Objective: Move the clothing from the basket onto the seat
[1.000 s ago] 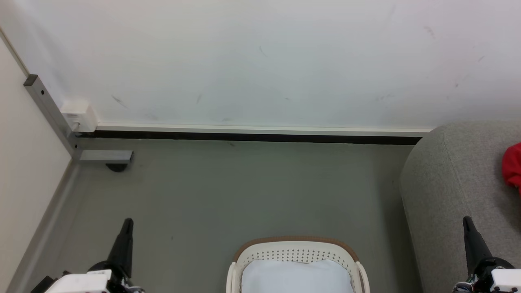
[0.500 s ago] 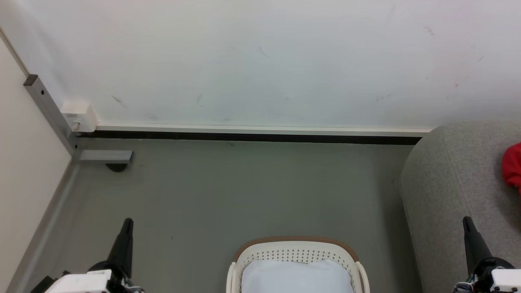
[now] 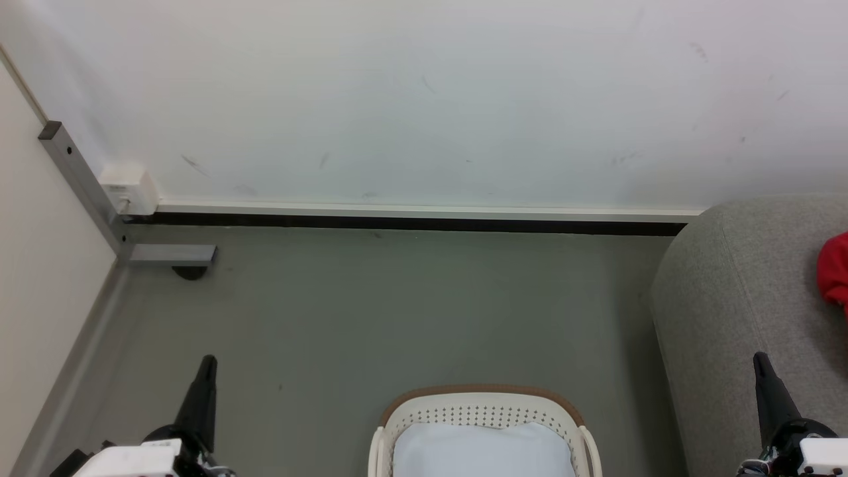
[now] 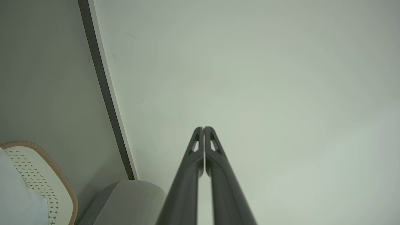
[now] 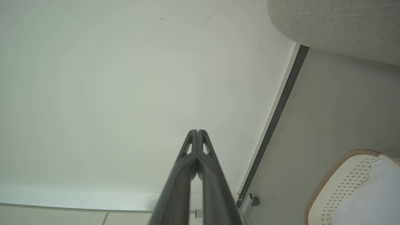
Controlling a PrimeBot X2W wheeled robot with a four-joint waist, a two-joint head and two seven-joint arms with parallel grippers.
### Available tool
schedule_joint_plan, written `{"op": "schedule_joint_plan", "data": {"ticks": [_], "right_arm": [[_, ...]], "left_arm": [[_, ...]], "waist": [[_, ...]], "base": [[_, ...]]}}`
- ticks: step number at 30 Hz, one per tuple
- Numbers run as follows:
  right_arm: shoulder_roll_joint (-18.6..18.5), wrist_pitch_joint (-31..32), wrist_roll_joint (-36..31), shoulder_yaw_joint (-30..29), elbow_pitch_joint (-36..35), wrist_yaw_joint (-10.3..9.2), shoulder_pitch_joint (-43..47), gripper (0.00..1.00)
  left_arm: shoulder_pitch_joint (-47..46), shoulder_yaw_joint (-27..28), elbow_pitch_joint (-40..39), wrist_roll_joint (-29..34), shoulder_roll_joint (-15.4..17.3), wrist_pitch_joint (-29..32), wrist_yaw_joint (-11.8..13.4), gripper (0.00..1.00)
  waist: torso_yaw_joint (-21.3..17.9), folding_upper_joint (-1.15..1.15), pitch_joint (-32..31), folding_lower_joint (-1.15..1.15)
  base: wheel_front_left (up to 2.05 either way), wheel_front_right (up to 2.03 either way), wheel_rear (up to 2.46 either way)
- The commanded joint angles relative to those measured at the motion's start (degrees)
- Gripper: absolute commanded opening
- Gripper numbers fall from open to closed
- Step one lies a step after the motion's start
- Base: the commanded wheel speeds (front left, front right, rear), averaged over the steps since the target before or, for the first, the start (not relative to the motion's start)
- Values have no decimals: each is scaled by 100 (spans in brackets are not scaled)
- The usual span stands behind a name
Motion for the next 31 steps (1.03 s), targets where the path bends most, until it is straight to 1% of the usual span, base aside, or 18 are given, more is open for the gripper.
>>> {"op": "schedule_joint_plan", "data": {"ticks": [1,31], "right_arm": [[-1,19,0,-20,-4,-12,-71,0],[-1,20,-1,-21,-4,-12,-71,0]], "left_arm": [[-53,10,-19,-74,44,22,-36,0],[-53,9,-20,-75,44,21,-36,0]], "waist": [[0,0,0,0],[0,0,0,0]], "base": [[0,0,0],[0,0,0]]}}
